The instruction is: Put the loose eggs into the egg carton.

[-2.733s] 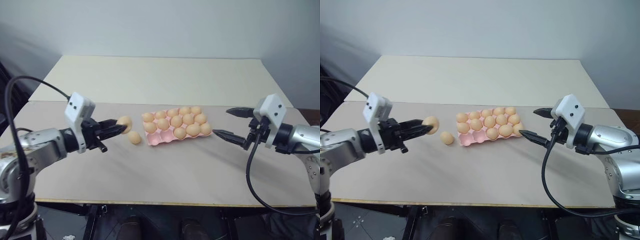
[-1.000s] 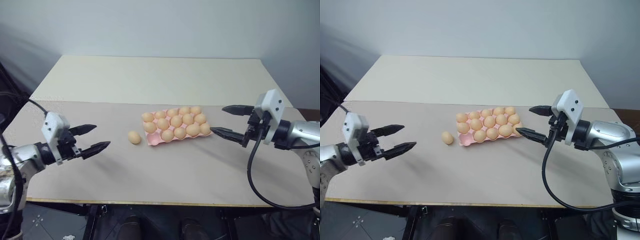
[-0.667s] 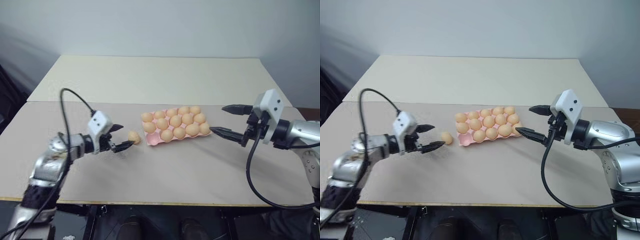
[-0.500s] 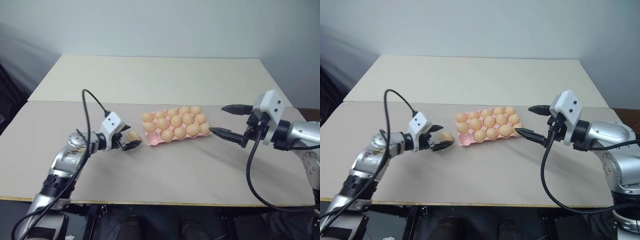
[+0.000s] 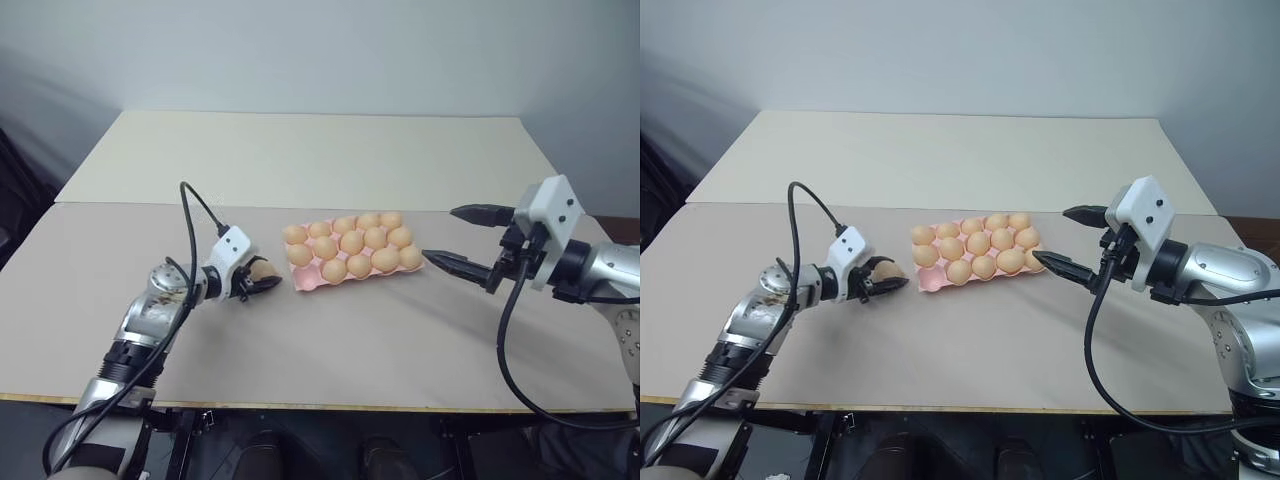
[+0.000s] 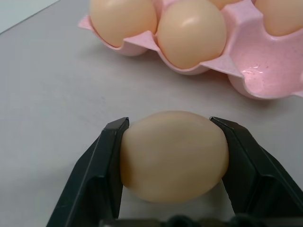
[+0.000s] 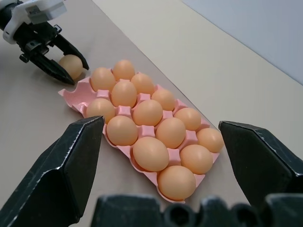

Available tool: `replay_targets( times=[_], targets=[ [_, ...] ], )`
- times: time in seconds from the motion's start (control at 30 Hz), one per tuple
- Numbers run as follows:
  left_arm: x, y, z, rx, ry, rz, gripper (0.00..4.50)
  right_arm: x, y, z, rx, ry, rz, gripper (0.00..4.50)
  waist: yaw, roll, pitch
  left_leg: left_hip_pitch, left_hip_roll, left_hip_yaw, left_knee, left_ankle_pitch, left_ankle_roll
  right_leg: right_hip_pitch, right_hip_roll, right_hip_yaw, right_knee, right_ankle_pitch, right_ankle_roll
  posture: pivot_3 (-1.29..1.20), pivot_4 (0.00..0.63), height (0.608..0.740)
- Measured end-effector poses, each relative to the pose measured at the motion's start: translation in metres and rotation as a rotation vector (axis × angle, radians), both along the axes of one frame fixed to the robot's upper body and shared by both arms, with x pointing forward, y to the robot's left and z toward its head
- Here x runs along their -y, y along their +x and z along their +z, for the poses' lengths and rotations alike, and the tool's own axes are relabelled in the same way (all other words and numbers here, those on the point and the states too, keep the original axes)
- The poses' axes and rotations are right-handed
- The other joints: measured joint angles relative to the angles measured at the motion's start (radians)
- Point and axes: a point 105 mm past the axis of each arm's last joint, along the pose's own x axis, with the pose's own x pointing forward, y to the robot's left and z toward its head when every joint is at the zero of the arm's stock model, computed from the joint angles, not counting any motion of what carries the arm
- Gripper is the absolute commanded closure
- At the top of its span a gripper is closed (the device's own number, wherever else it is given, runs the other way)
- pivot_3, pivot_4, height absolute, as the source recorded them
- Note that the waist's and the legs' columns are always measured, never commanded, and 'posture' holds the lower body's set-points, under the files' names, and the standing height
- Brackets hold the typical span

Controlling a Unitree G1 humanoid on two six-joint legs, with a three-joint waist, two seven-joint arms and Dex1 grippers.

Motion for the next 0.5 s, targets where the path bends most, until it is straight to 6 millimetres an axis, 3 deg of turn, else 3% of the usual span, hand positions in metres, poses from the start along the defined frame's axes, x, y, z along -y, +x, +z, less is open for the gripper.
replay_targets(
  times=[0.13, 0.2, 0.27, 0.33, 0.47, 0.5],
  targets=[
    [0.001, -0.013, 0.037, 0.066, -0.057, -0.074, 2.01, 0.0, 0.0, 0.0, -0.001, 0.001, -0.002, 0.0, 0.001, 0.0, 0.0, 0.0, 0.0, 0.0, 0.0, 0.0, 0.0, 0.0, 0.0, 0.0, 0.0, 0.0, 0.0, 0.0, 0.15, 0.74],
    [0.011, -0.019, 0.06, 0.112, -0.102, -0.127, 2.01, 0.0, 0.0, -0.001, -0.002, 0.001, 0.0, 0.0, 0.005, 0.0, 0.0, 0.0, 0.0, 0.0, 0.0, 0.0, 0.0, 0.001, -0.001, -0.001, 0.0, 0.0, 0.0, 0.0, 0.15, 0.74],
    [0.023, -0.021, 0.067, 0.122, -0.133, -0.162, 2.01, -0.001, 0.0, -0.001, -0.003, 0.001, 0.003, 0.0, 0.008, 0.0, 0.0, 0.0, -0.001, 0.0, 0.001, 0.0, 0.0, 0.001, -0.001, -0.001, 0.0, 0.0, 0.0, 0.0, 0.15, 0.74],
    [0.039, -0.021, 0.063, 0.102, -0.154, -0.195, 2.01, -0.002, 0.001, -0.001, -0.005, 0.001, 0.006, 0.0, 0.008, 0.0, 0.0, 0.0, -0.001, 0.0, 0.001, 0.0, 0.0, 0.001, 0.0, 0.0, 0.0, 0.0, 0.0, 0.0, 0.15, 0.74],
    [0.064, -0.019, 0.035, 0.025, -0.127, -0.232, 2.01, -0.003, 0.001, -0.002, -0.005, 0.0, 0.006, 0.0, 0.002, 0.0, 0.0, 0.0, -0.001, -0.001, 0.001, 0.0, 0.0, 0.001, 0.0, 0.0, 0.0, 0.0, 0.0, 0.0, 0.15, 0.74],
    [0.067, -0.018, 0.03, 0.02, -0.114, -0.232, 1.67, -0.003, 0.001, -0.001, -0.004, 0.001, 0.005, 0.0, 0.001, 0.0, 0.0, 0.0, -0.001, -0.001, 0.001, 0.0, 0.0, 0.001, 0.0, 0.0, 0.0, 0.0, 0.0, 0.0, 0.15, 0.74]
  ],
)
